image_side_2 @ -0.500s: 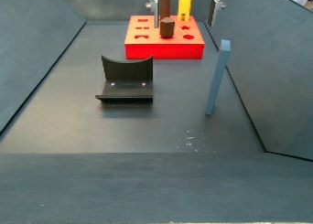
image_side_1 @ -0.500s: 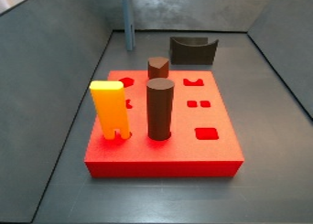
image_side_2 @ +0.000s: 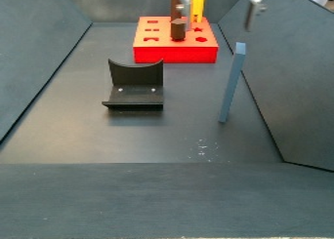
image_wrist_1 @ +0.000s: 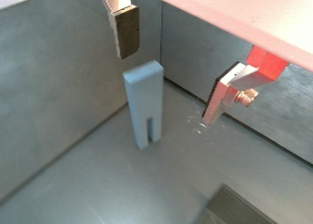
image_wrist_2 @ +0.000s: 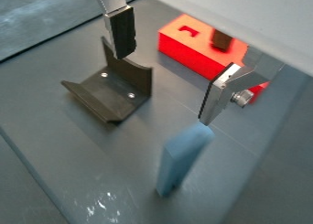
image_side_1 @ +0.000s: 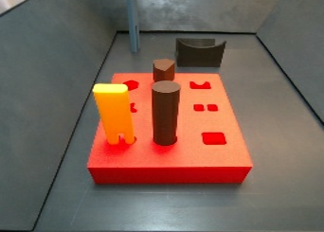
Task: Pick up the double-square object. Move up. Move to above the board. Insert the double-square object.
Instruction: Pick up the double-square object.
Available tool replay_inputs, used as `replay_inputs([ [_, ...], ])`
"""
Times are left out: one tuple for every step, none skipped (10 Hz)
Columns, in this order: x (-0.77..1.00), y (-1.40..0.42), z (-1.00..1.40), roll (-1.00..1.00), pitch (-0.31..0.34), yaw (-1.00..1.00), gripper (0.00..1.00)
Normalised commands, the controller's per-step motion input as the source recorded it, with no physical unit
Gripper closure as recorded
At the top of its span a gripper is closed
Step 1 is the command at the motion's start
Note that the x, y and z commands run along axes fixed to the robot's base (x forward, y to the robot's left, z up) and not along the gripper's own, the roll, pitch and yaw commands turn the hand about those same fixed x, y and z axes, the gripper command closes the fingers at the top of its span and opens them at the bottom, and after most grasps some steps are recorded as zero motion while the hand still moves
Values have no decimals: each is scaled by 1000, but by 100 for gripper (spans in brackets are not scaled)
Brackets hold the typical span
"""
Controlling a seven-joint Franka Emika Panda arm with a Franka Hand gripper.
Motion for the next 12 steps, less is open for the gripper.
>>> replay_inputs([
  [-709,197,0,-37,-119,-443,0],
  [-429,169,-66,-44,-107,-397,0],
  [-17,131,-166,-73,-41,-257,0],
  [0,91,-226,-50,-37,-229,0],
  [0,89,-274,-74,-50,-209,0],
  [26,0,-351,-80,-29,-177,0],
  [-57,103,-546,-131,-123,-229,0],
  [-149,131,-580,-164,-164,-251,0],
  [-160,83,-486,-93,-119,-226,0],
  [-111,60,-409,-74,-103,-189,0],
  [0,0,-283,-57,-60,-120,0],
  [0,0,-177,-57,-49,-71,0],
])
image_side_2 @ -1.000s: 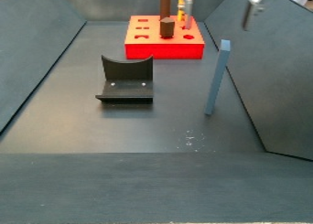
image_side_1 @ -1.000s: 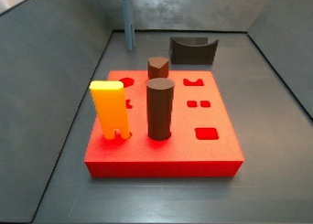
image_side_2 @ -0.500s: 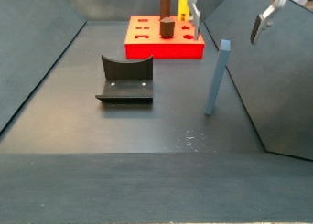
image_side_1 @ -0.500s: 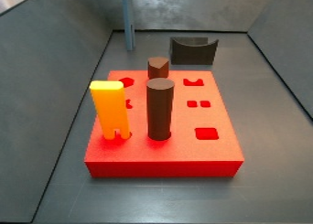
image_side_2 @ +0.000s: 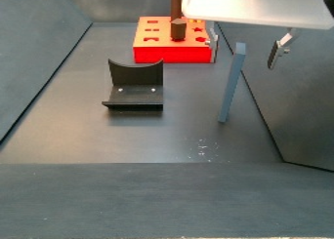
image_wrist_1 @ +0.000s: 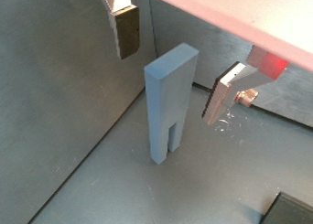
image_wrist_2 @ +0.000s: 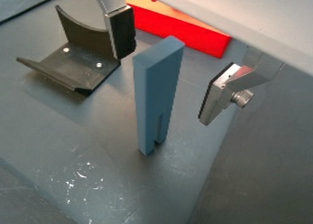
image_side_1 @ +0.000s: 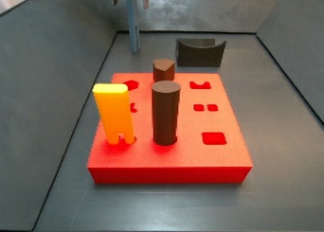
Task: Pick up the double-square object. Move up. Move to above the board. Insert the double-square object.
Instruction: Pick up the double-square object.
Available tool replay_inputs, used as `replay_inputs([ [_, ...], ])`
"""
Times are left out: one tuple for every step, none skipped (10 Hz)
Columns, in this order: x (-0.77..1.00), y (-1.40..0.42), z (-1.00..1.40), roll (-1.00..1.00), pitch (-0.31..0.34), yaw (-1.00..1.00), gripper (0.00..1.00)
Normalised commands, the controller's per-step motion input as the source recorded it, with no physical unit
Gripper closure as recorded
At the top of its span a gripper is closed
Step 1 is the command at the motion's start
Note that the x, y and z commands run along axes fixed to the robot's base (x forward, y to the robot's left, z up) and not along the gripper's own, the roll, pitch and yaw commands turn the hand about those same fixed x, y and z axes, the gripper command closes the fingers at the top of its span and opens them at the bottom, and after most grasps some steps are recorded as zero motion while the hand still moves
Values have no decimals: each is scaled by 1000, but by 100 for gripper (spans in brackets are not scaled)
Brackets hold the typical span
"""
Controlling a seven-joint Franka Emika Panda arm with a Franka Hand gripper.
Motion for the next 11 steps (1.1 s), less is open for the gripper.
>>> replay_inputs([
  [0,0,-57,-39,-36,0,0],
  [0,0,-143,-111,-90,0,0],
  [0,0,-43,-14,-50,0,0],
  [0,0,0,0,0,0,100],
  [0,0,0,0,0,0,100],
  [0,0,0,0,0,0,100],
  [0,0,0,0,0,0,100],
  [0,0,0,0,0,0,100],
  [0,0,0,0,0,0,100],
  [0,0,0,0,0,0,100],
  [0,0,0,0,0,0,100],
])
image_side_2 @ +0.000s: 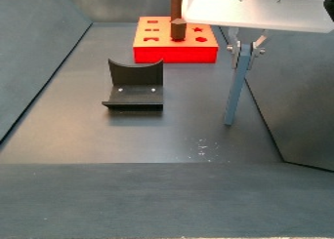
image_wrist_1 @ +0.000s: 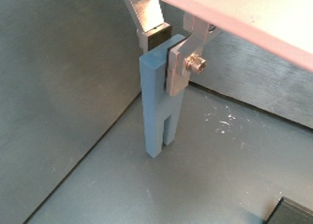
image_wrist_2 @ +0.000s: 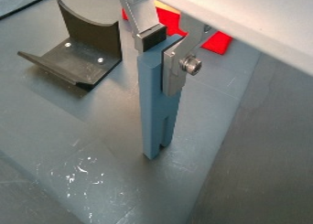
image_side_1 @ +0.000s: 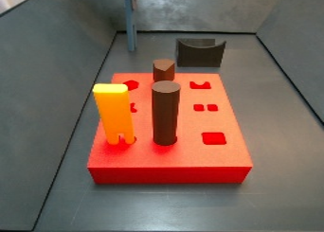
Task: Pick up the double-square object. Move up. Move to above the board. Insert the double-square object.
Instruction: Pick up the double-square object, then move up, then move to above the board.
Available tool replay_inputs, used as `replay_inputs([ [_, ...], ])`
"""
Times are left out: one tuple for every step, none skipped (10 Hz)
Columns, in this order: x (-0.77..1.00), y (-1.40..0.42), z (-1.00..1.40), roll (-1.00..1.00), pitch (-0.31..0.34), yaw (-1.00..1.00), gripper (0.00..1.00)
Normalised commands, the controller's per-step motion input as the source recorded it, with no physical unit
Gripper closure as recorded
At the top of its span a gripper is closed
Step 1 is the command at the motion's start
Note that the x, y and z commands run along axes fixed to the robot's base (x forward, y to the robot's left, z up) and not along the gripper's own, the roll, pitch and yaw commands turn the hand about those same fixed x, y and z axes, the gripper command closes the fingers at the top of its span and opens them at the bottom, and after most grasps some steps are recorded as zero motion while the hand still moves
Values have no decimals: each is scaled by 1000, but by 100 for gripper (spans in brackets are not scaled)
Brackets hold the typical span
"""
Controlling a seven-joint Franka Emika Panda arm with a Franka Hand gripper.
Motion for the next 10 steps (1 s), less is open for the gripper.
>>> replay_inputs([
  [0,0,0,0,0,0,100],
  [0,0,0,0,0,0,100],
  [0,0,0,0,0,0,100],
  [0,0,833,0,0,0,100],
  [49,-63,796,7,17,-41,100],
  [26,-39,646,23,57,-33,100],
  [21,-21,509,39,77,-23,100],
  [17,-11,417,50,88,-16,100],
  [6,-1,184,63,95,1,100],
  [90,400,1000,-443,-221,135,100],
])
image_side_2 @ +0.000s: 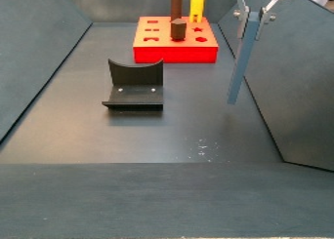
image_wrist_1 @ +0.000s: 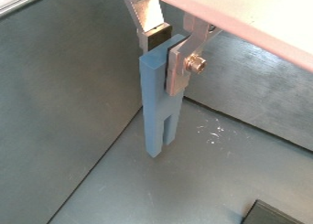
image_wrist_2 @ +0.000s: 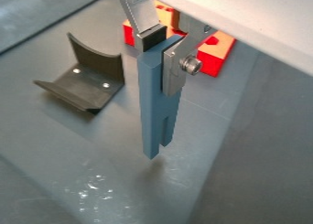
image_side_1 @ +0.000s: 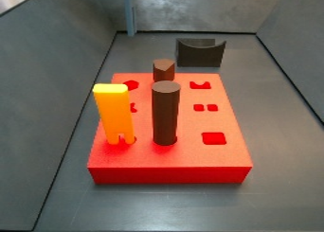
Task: Pick up the double-square object. Move up. Move to above the board. Insert the double-square object.
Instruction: Move to above the board.
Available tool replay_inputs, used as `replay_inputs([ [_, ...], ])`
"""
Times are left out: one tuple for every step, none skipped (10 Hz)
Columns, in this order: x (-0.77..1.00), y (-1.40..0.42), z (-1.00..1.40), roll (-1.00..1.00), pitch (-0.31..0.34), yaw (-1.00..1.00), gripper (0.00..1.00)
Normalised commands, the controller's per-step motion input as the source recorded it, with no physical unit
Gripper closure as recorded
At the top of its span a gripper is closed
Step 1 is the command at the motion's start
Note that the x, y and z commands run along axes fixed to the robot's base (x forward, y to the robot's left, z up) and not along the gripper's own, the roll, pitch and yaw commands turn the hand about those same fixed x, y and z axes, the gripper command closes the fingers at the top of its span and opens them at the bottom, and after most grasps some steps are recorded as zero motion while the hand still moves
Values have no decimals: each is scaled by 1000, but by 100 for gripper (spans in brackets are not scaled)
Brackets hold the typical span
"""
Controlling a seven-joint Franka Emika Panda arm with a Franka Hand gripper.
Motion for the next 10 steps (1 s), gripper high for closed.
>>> replay_inputs([
  [86,407,1000,-457,-213,129,100],
  [67,350,1000,-431,-143,57,100],
  [68,330,1000,-382,-99,33,100],
  [77,296,1000,-295,-18,4,100],
  [80,284,1000,-249,20,-8,100],
  [79,265,1000,-212,40,-31,100],
  [66,223,870,-193,42,-40,100],
  [39,127,609,-162,45,-49,100],
  [17,77,358,-133,42,-52,100],
  [7,60,177,-113,44,-48,100],
])
